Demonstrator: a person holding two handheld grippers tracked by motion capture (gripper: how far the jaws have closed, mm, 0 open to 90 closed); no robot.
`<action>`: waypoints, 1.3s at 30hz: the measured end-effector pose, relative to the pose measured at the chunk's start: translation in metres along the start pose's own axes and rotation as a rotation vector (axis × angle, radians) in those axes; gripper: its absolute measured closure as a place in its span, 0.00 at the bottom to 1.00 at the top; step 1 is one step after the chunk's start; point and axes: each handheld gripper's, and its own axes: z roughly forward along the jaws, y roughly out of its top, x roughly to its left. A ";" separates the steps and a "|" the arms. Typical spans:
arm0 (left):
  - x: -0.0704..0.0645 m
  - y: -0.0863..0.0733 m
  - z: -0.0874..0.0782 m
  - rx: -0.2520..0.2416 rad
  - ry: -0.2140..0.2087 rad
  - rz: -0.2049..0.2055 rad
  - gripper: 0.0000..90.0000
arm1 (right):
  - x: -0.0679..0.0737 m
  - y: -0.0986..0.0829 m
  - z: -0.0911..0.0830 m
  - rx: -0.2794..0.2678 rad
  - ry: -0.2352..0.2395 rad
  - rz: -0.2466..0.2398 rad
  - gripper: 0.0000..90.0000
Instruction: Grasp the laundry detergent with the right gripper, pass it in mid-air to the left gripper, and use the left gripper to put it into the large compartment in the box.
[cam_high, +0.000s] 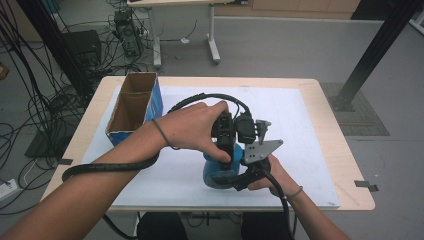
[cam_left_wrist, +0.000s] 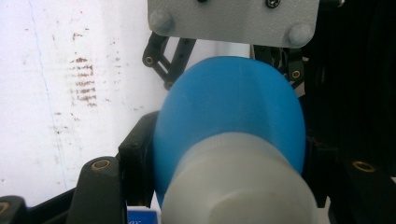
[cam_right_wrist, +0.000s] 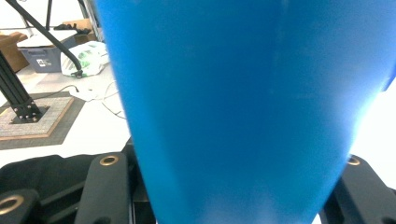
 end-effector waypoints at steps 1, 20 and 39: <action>0.000 0.000 0.000 -0.001 0.002 0.001 0.42 | 0.000 0.000 0.000 -0.002 0.000 0.002 0.47; 0.001 -0.001 0.000 -0.006 0.007 0.000 0.42 | -0.002 -0.001 0.000 -0.004 -0.001 -0.001 0.47; -0.002 -0.003 0.000 -0.015 0.016 0.003 0.42 | -0.002 -0.002 0.000 -0.008 -0.002 -0.001 0.47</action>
